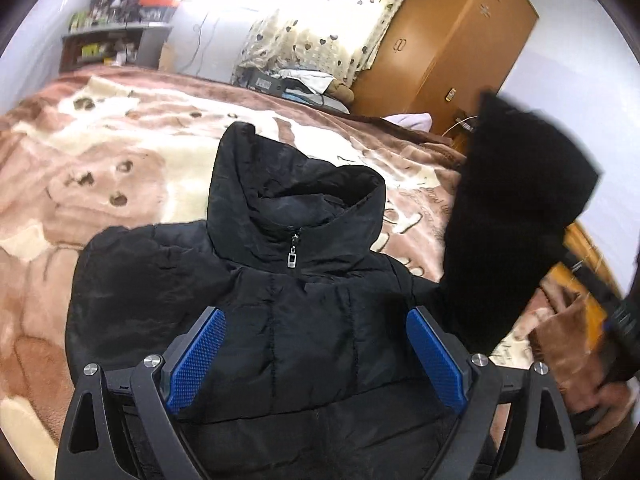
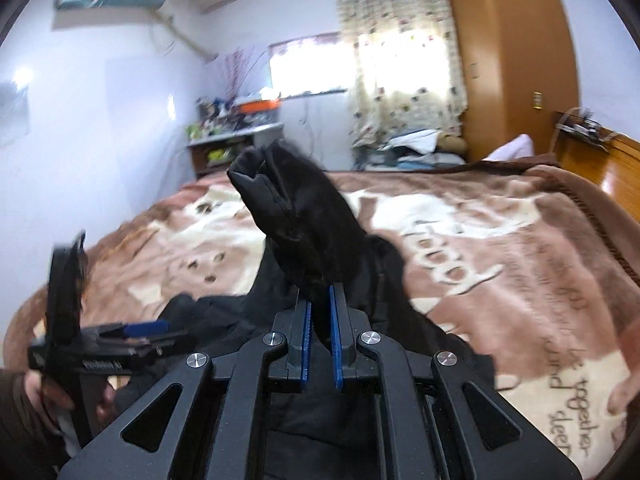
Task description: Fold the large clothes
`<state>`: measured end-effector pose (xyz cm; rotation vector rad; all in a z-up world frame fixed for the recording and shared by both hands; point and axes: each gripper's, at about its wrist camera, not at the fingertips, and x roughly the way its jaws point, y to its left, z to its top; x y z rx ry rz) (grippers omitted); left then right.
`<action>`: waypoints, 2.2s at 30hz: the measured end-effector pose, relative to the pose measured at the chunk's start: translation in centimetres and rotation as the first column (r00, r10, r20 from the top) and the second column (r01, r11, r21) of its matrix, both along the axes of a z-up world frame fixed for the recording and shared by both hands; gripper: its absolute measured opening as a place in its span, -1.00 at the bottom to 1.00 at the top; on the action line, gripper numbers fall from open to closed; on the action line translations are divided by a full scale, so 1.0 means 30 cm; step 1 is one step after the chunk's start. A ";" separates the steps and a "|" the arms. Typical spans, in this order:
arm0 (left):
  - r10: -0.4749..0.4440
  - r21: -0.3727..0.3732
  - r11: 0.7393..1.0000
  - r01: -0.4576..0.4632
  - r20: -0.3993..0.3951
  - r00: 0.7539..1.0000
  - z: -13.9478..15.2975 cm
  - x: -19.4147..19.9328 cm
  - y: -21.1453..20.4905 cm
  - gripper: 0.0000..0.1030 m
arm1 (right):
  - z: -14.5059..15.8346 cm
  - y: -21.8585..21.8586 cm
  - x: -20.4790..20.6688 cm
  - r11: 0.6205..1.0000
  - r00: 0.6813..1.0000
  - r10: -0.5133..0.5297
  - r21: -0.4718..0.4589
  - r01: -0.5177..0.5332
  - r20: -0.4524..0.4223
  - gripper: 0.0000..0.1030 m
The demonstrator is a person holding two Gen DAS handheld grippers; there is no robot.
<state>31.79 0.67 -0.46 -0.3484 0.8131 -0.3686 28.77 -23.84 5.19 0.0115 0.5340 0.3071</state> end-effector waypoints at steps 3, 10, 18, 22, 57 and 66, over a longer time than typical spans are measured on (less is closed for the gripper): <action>0.005 -0.052 0.999 -0.006 -0.024 1.000 -0.025 0.018 0.062 0.80 | -0.081 0.083 0.024 0.999 0.998 0.035 -0.012 -0.036 -0.047 -0.84; 0.020 -0.179 0.983 -0.038 -0.098 0.995 -0.104 0.074 0.152 0.80 | -0.283 0.204 0.075 0.997 0.983 0.075 0.029 -0.071 -0.169 -0.84; 0.014 -0.224 0.973 -0.051 -0.167 0.986 -0.179 0.106 0.170 0.80 | -0.392 0.284 0.053 0.979 0.962 0.153 0.165 -0.117 -0.228 -0.84; 0.059 -0.275 0.956 -0.104 -0.166 0.984 -0.182 0.110 0.221 0.80 | -0.427 0.352 0.035 0.969 0.940 0.222 0.165 -0.184 -0.259 -0.84; 0.147 0.105 0.987 -0.121 -0.301 0.942 -0.269 0.101 0.181 -0.10 | -0.365 -0.207 -0.004 0.972 0.907 -0.207 0.033 0.235 -0.368 0.15; 0.170 0.219 0.967 -0.132 -0.161 0.972 -0.174 0.088 0.185 -0.80 | -0.410 -0.297 0.025 0.946 0.881 -0.276 0.053 0.319 -0.385 0.15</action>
